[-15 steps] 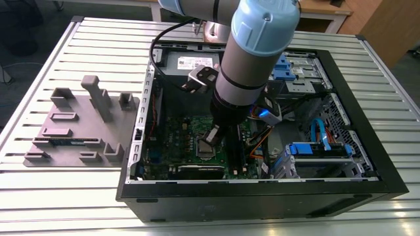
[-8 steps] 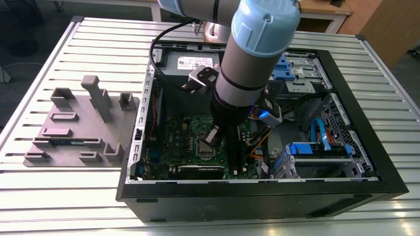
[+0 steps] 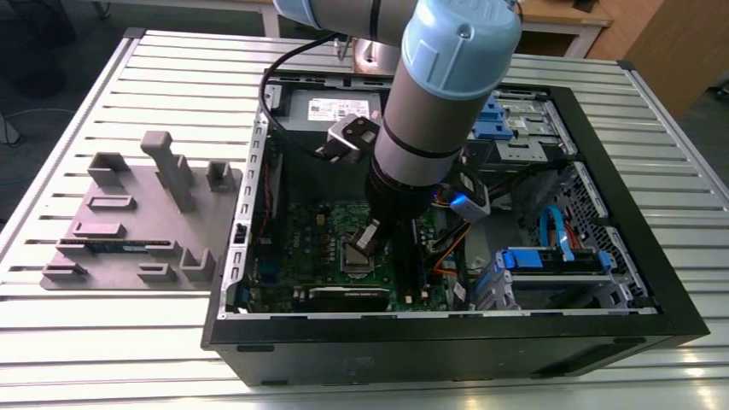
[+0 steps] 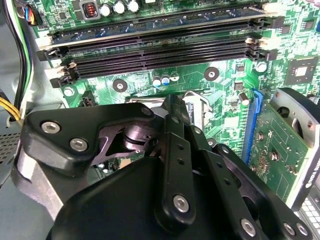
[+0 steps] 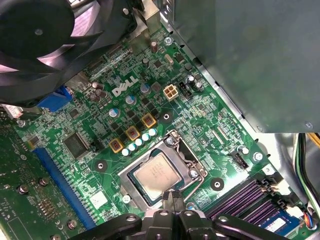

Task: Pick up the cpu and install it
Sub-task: 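Install the first cpu locking lever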

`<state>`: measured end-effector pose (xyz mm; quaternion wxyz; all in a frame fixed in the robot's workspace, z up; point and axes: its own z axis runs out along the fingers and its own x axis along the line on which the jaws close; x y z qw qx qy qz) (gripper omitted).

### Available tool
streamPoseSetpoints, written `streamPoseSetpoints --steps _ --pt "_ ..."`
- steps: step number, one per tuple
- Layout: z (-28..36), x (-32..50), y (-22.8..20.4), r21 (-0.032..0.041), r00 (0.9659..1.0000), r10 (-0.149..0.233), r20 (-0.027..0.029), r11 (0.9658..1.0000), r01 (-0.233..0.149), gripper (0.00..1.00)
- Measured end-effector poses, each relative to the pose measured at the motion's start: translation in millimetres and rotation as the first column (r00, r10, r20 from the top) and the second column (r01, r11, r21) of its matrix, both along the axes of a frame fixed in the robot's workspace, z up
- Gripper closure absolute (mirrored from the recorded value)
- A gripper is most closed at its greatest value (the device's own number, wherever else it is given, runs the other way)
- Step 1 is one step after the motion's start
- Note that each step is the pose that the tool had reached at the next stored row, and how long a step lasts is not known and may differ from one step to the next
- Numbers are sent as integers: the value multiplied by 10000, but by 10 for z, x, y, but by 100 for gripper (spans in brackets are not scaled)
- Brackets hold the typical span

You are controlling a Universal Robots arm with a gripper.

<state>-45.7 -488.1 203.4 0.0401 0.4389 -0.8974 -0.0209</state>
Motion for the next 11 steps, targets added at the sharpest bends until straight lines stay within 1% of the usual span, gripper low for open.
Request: streamPoseSetpoints --steps 11 --pt "-8 0 -1 2 10000 51 0 10000 -51 89"
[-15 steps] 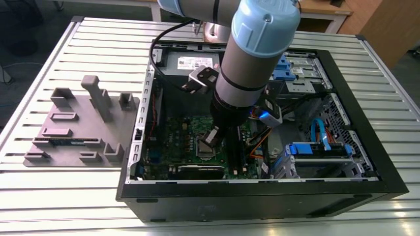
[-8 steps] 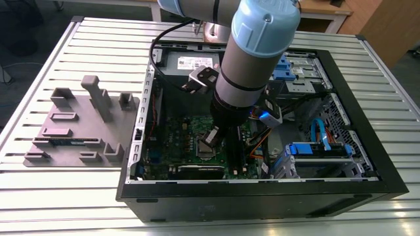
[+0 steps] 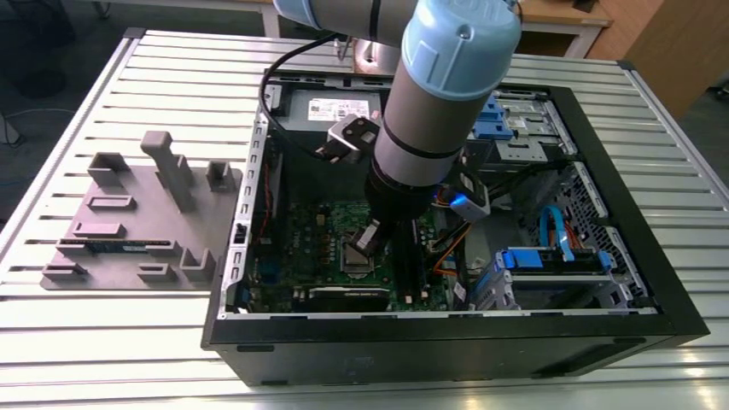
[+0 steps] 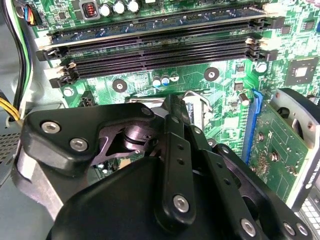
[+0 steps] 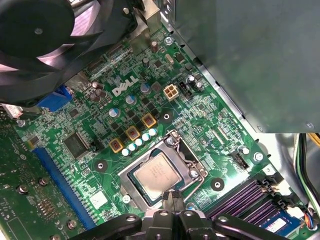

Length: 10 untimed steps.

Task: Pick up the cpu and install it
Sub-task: 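Install the first cpu locking lever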

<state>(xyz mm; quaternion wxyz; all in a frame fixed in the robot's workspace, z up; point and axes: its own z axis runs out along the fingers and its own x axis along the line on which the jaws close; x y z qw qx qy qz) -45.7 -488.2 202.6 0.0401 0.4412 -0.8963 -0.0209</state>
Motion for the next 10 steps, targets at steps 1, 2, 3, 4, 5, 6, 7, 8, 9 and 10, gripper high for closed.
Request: streamPoseSetpoints --steps 1,2,3,4,5,6,7,8,9,10 --pt "-2 0 0 -1 10000 74 0 10000 -74 89" --pt "-4 0 0 -1 9998 183 0 9998 -183 89" --pt "-6 1 0 0 9995 309 0 9995 -309 89" --pt "-8 1 0 0 9990 444 0 9990 -444 89" --pt "-10 1 -2 -1 9984 567 0 9984 -567 89" --pt "-11 0 -3 -1 9980 635 0 9980 -635 89" --pt "-13 0 -6 -1 9977 676 0 9977 -676 89" --pt "-14 -1 -9 -1 9975 702 0 9975 -702 89" --pt "-14 -1 -13 -1 9974 725 0 9974 -725 89" --pt "-15 0 -18 -2 9972 743 0 9972 -743 89"
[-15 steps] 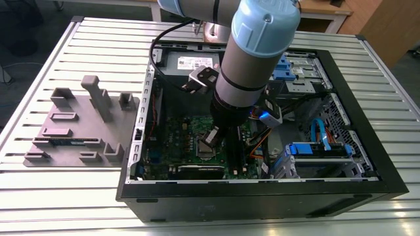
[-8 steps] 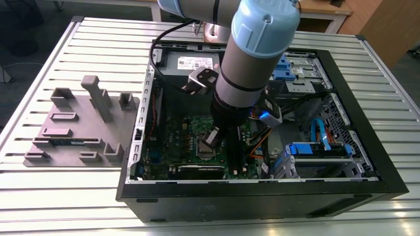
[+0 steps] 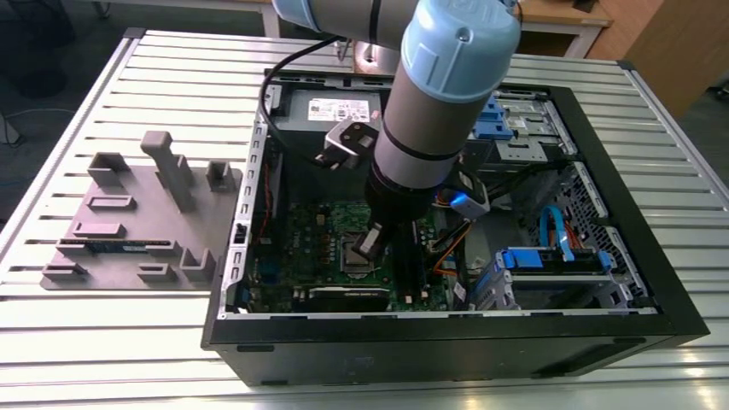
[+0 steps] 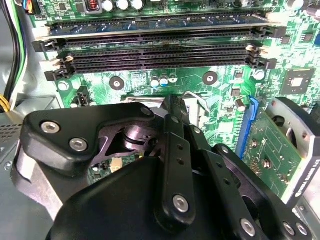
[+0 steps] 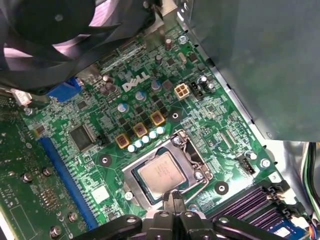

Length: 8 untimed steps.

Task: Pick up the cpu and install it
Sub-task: 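Install the first cpu locking lever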

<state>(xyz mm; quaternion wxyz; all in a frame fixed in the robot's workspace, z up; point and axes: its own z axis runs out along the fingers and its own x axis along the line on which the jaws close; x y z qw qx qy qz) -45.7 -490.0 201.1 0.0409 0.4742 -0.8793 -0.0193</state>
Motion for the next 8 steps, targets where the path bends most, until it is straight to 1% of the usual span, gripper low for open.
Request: streamPoseSetpoints --steps 8 --pt "-8 0 -45 -1 10000 56 0 10000 -56 89"
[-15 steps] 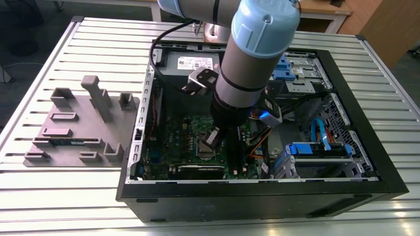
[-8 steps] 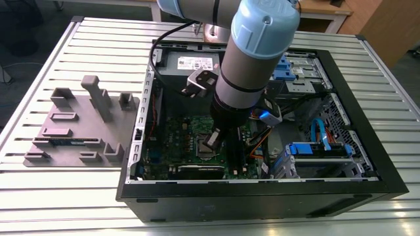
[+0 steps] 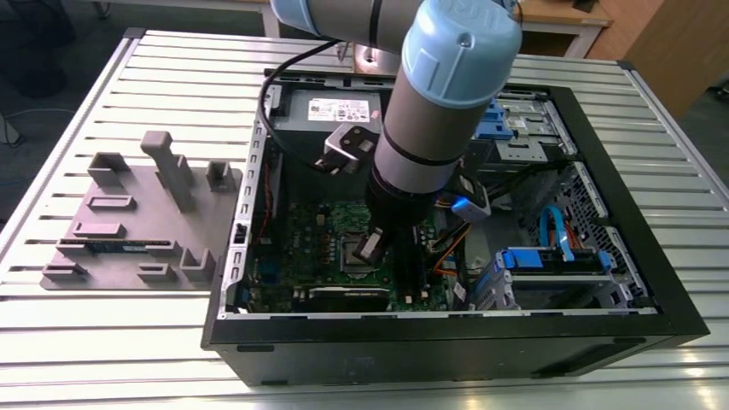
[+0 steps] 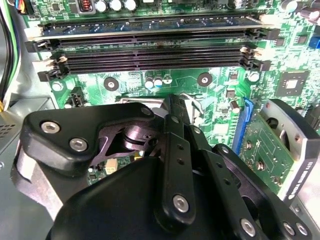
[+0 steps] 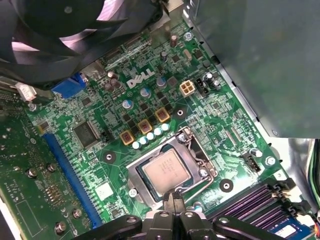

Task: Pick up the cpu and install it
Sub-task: 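Install the first cpu locking lever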

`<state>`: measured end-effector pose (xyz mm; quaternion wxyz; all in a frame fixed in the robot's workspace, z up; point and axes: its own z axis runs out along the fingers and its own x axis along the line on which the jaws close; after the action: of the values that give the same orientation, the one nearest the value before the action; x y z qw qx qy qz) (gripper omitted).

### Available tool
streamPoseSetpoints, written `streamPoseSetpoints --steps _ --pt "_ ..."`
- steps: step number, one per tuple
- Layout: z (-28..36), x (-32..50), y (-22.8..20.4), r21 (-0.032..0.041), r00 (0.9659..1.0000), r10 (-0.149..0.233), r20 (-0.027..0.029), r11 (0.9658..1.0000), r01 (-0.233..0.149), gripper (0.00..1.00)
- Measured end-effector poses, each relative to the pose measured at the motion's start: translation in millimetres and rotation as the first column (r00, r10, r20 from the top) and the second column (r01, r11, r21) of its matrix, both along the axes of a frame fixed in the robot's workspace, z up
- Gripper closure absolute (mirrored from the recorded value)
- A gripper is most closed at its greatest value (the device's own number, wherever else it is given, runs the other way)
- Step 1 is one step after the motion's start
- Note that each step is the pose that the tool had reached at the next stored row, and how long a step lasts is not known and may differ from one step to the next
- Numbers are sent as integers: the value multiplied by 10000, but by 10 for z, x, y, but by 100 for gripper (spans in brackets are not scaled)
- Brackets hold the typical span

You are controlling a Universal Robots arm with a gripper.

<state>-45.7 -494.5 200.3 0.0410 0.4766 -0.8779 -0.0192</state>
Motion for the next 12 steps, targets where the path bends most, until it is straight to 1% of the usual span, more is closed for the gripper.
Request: streamPoseSetpoints --steps 3,8,12 --pt "-1 0 -12 -1 10000 -1 1 10000 1 89" --pt "-7 7 -14 -2 10000 1 -1 10000 -1 89" --pt "-27 10 -14 1 10000 3 0 10000 -3 89"
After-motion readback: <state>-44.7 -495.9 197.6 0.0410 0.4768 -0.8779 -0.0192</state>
